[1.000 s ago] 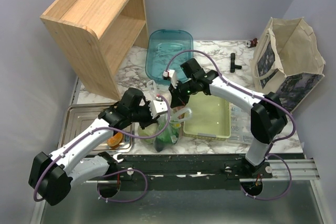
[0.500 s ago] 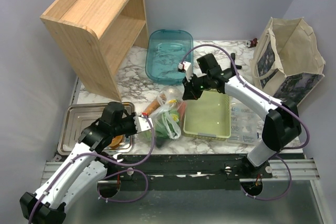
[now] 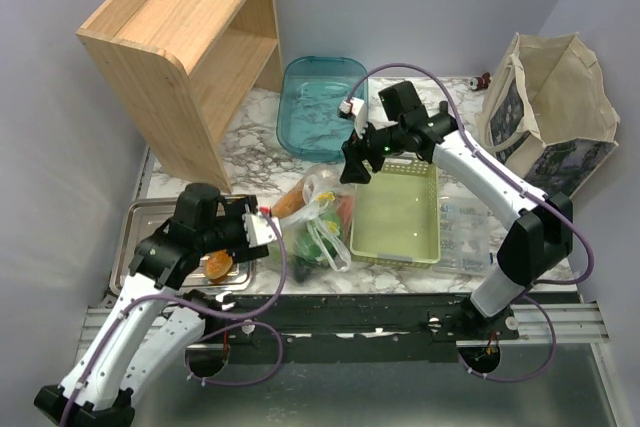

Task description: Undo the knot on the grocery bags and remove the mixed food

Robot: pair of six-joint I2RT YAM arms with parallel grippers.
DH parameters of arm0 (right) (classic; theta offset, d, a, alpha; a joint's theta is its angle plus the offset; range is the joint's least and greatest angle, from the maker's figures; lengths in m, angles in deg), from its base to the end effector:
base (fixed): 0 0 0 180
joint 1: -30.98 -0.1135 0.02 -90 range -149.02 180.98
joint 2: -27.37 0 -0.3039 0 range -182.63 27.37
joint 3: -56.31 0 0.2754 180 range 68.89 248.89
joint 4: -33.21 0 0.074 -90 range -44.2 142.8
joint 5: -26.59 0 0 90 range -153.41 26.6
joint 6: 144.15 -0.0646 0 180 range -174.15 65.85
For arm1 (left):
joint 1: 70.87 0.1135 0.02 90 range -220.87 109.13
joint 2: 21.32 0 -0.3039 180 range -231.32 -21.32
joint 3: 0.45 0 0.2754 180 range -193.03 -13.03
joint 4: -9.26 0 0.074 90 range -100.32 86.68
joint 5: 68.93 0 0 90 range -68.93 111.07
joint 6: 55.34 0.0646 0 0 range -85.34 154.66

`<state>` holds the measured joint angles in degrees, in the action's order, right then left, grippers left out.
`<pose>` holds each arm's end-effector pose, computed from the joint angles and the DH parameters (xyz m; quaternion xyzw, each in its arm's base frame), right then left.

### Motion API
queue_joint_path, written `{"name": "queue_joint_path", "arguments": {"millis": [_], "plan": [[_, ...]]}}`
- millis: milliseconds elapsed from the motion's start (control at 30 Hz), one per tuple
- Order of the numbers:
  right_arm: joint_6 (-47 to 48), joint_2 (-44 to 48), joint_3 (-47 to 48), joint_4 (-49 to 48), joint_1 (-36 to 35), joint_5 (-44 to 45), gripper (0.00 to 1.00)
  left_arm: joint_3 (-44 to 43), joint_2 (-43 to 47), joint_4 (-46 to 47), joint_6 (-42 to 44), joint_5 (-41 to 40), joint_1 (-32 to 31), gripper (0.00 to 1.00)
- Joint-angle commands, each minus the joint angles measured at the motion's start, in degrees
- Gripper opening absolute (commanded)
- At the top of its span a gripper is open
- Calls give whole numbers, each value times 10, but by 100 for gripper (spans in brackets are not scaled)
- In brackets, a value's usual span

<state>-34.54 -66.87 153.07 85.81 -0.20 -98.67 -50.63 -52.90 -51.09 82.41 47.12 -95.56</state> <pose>0.3220 0.2384 0.3315 -0.4776 0.7649 0.3160 0.2950 0.0977 -0.0762 0.2726 0.5997 0.6629 -0.1219 0.4313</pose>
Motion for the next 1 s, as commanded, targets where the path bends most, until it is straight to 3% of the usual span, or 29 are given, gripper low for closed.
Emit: {"name": "queue_joint_path", "arguments": {"millis": [0,167,367,433,567,667,767,967], "plan": [[-34,-12,36,-19,-23,-32,73,-136,-126,15,-119,70,1,70],[-20,-43,53,-29,-60,-24,74,-171,-205,85,-196,57,-45,65],[10,-70,38,-41,-83,-7,74,-154,-264,136,-206,29,-103,71],[18,-81,34,-43,-85,3,71,-146,-287,139,-207,10,-106,63],[48,-83,26,-33,-85,32,46,-143,-300,118,-202,-21,-103,38],[58,-66,7,-48,-84,79,2,-139,-264,95,-193,-18,-90,17],[55,-48,5,-57,-77,118,1,-125,-209,61,-169,-19,-74,0],[42,-27,2,-76,-42,150,1,-33,-79,-59,-47,-53,-46,0]]}}
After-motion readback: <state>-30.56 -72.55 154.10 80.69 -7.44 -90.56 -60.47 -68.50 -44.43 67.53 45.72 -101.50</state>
